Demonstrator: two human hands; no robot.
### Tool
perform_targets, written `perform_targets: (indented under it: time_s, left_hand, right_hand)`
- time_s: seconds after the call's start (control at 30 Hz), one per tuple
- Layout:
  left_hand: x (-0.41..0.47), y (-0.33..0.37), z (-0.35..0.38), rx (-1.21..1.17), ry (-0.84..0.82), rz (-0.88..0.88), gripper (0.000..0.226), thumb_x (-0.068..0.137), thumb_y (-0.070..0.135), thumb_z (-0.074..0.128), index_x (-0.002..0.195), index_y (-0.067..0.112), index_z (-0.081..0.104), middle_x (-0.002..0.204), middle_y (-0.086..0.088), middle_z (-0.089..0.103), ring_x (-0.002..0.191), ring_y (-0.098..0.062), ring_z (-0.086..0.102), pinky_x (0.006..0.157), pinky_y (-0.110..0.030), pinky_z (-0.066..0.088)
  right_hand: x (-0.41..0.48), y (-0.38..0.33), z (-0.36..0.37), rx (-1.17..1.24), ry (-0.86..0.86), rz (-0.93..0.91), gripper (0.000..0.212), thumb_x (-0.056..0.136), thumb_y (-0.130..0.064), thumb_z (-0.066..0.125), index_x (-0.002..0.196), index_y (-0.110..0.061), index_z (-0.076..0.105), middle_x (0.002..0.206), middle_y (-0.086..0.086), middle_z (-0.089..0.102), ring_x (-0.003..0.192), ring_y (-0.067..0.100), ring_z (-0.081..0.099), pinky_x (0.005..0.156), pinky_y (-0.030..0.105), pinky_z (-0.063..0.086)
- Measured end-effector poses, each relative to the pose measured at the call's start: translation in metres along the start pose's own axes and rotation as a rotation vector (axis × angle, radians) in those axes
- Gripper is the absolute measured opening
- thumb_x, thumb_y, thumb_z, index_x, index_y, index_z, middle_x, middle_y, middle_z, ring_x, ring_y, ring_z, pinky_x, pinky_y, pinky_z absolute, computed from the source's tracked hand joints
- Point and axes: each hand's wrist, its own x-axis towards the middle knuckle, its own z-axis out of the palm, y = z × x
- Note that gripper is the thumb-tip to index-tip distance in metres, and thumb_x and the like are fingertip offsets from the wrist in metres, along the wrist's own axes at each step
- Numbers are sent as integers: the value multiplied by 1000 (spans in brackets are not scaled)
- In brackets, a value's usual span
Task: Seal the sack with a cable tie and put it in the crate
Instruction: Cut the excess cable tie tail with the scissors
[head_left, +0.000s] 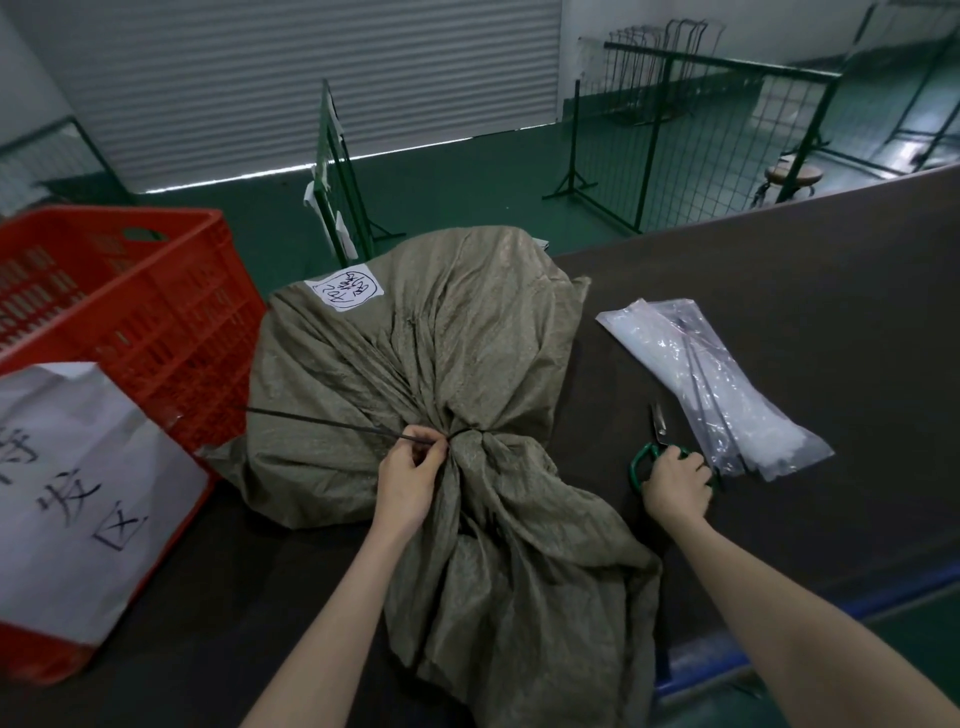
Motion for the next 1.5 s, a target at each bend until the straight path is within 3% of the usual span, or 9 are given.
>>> perform_targets:
  time_s: [0.13, 0.27, 0.43, 0.63, 0.83, 0.93, 1.07, 1.3, 1.5]
  left_hand:
    - [-2, 4, 1, 9, 13, -4, 21, 90, 12, 58, 75, 26, 59, 77, 4, 64, 77, -11, 60, 75, -25, 43]
    - [-5, 5, 1, 3, 68, -33, 13, 90, 15, 59, 78, 19, 62, 77, -1, 67, 79, -16, 63, 80, -35, 47]
    - [-7, 7, -1, 0, 115, -50, 10, 90, 15, 57, 83, 13, 64, 81, -7, 69, 83, -20, 65, 82, -35, 49]
    - [-15, 19, -10, -81, 126, -19, 21, 94, 9, 50, 79, 21, 57, 72, 2, 63, 66, 2, 59, 72, -24, 43]
    - [-21, 34, -26, -121, 164, 17, 16, 94, 8, 49, 83, 14, 59, 70, -1, 61, 67, -4, 59, 75, -24, 47]
    - [-23, 43, -36, -123, 194, 80, 13, 93, 5, 50, 85, 10, 59, 70, -3, 60, 65, -2, 58, 69, -15, 44]
    - [-23, 55, -49, -168, 246, 131, 13, 92, 4, 51, 87, 10, 61, 69, -2, 61, 65, -2, 58, 69, -11, 44]
    - [-22, 72, -64, -170, 252, 232, 24, 92, 2, 51, 80, 20, 61, 72, -1, 61, 66, 2, 59, 69, -12, 45]
    - [-25, 75, -71, -164, 257, 243, 25, 93, 3, 50, 81, 22, 60, 71, 3, 63, 69, -2, 60, 74, -19, 46]
  right_hand:
    - [-3, -6, -8, 210, -113, 32, 49, 83, -8, 62, 122, 0, 34, 130, 30, 39, 116, 48, 49, 92, 46, 44]
    - [-9, -10, -12, 279, -187, 78, 56, 81, -12, 67, 121, -1, 29, 128, 30, 47, 117, 45, 50, 89, 43, 44]
    - [-13, -16, -14, 459, -183, 85, 62, 83, -7, 55, 136, -5, 23, 126, 28, 52, 115, 44, 52, 92, 44, 43]
    - [-34, -50, -34, 694, -89, -55, 46, 84, -7, 51, 129, -7, 43, 119, 25, 58, 109, 41, 55, 91, 44, 44]
    - [-71, -90, -71, 1102, -34, -226, 39, 83, -3, 60, 118, -15, 51, 91, -1, 61, 84, 20, 57, 73, 32, 44]
    - [-95, -101, -82, 1279, -243, -452, 30, 82, -7, 67, 101, -26, 54, 74, 4, 56, 58, 21, 55, 54, 36, 48]
    - [-133, -117, -91, 1480, -666, -615, 24, 80, -21, 66, 90, -11, 48, 62, 8, 49, 39, 19, 46, 35, 27, 44]
    - [-160, -118, -69, 1404, -1105, -616, 72, 64, -60, 75, 112, -12, 52, 76, 8, 56, 44, 19, 51, 42, 28, 48]
    - [-158, -96, -62, 1181, -1423, -511, 86, 64, -76, 60, 120, -11, 54, 82, 9, 57, 55, 23, 54, 59, 40, 54]
